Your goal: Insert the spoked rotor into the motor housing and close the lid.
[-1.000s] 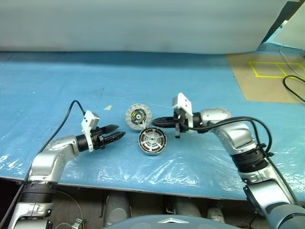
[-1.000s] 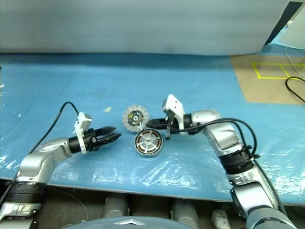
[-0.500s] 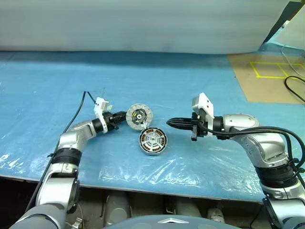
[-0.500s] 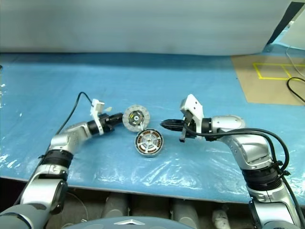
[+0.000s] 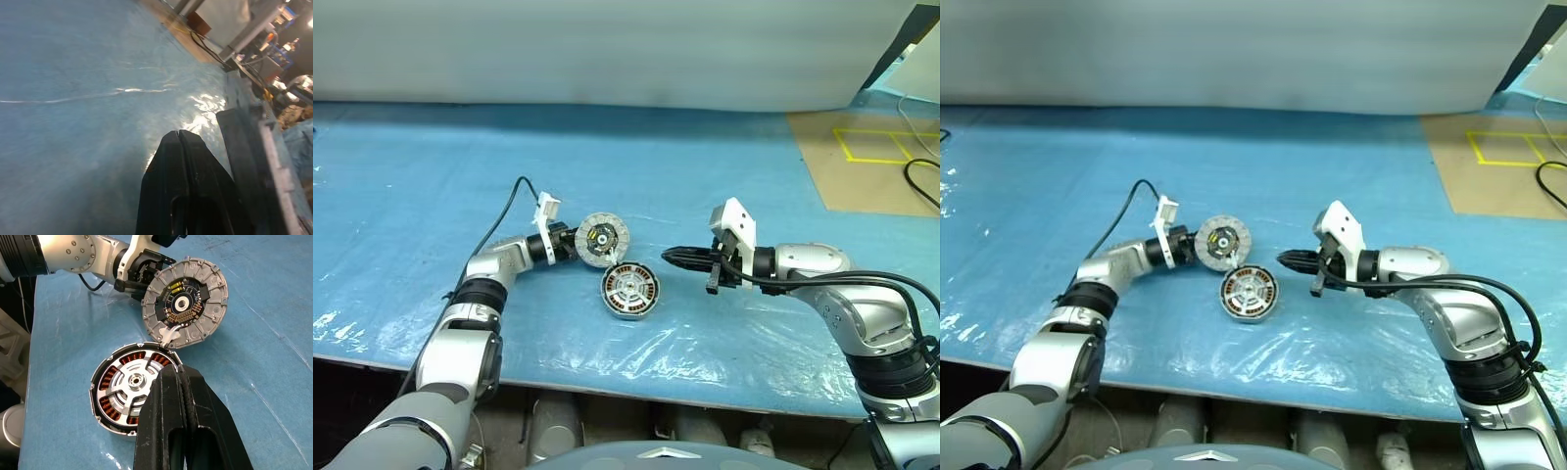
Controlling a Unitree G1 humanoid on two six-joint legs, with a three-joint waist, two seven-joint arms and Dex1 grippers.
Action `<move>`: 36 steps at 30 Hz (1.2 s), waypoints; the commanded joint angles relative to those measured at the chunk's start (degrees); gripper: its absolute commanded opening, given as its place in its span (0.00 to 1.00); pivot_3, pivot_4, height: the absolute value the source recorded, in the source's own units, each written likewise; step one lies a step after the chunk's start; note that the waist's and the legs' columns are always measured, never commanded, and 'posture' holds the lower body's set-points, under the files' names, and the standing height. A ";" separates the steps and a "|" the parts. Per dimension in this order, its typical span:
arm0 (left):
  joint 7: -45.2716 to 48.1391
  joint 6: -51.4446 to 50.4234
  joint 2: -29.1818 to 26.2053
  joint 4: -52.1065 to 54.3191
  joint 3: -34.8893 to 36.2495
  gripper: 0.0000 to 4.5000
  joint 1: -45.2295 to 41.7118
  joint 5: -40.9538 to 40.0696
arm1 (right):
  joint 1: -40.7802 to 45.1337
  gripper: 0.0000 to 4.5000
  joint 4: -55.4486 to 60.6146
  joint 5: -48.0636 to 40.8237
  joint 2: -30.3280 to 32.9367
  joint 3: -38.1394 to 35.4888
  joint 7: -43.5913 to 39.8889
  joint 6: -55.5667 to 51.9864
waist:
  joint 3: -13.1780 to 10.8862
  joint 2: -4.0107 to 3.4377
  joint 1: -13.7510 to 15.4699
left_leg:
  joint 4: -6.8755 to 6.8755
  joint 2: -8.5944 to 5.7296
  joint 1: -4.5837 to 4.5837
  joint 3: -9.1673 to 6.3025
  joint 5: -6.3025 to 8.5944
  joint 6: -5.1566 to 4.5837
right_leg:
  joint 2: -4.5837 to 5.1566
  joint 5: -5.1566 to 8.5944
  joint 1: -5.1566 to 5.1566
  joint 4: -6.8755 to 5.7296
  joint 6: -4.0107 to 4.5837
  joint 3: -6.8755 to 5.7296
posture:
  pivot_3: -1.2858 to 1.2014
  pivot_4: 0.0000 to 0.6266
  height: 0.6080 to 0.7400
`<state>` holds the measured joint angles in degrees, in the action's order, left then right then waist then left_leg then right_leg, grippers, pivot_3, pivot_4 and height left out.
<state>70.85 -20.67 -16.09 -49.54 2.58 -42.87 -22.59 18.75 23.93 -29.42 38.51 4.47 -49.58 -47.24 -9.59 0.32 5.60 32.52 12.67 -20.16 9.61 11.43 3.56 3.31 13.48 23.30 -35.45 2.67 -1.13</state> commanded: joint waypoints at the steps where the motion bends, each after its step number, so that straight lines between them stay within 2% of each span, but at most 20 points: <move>1: 3.38 0.26 0.30 5.69 -3.21 0.01 -1.30 1.72 | 0.53 0.00 2.31 -0.10 1.11 -0.88 0.17 1.17 | 0.00 0.01 0.06 | 0.00 0.00 -0.01 0.00 0.00 0.00 | 0.00 0.01 0.00 0.00 0.02 0.00 | 0.52 0.24 1.00; 6: 7.32 0.51 0.78 11.85 -7.92 0.01 -0.26 3.49 | 0.82 0.00 2.42 -0.03 1.38 -0.18 0.17 1.38 | -0.01 0.01 0.07 | -0.07 0.00 -0.01 0.00 0.00 0.00 | 0.00 0.01 0.00 0.03 0.01 -0.01 | 0.52 0.24 1.00; 14: 9.58 -1.25 2.24 19.02 -10.89 0.01 0.12 3.01 | 0.60 0.00 2.90 -0.36 1.20 -0.25 0.89 1.06 | -0.01 0.01 0.01 | -0.15 -0.01 -0.02 0.00 0.00 0.00 | 0.00 0.02 0.01 0.09 0.02 -0.02 | 0.52 0.24 1.00; 23: 11.92 -1.38 -0.43 26.72 -15.44 0.01 4.16 4.13 | 0.35 0.00 3.58 -0.61 1.28 -0.45 1.97 0.56 | -0.02 0.00 -0.03 | -0.19 0.00 0.00 0.01 0.00 0.00 | 0.00 0.04 0.02 0.12 0.06 -0.02 | 0.52 0.24 1.00; 31: 10.76 -3.91 -2.54 34.98 -15.93 0.01 7.37 2.48 | 1.29 0.00 2.42 -0.22 1.33 -0.13 1.49 1.44 | -0.02 0.00 -0.07 | -0.21 0.00 0.00 0.02 0.00 0.00 | 0.00 0.04 0.02 0.16 0.07 -0.02 | 0.52 0.24 1.00; 36: 3.26 -6.15 -2.21 42.57 -10.00 0.01 9.63 -1.61 | 2.63 0.00 1.02 -0.17 1.33 0.82 -0.18 2.27 | -0.03 -0.01 -0.16 | -0.21 0.01 -0.03 0.03 0.00 0.00 | -0.01 0.04 0.02 0.19 0.07 -0.02 | 0.52 0.24 1.00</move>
<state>76.33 -26.02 -18.17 -10.74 -10.55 -33.03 -21.75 20.28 24.35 -29.26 39.49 5.48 -49.01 -46.23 -9.61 0.31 5.44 32.31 12.69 -20.19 9.64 11.43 3.56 3.30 13.52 23.32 -35.26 2.74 -1.16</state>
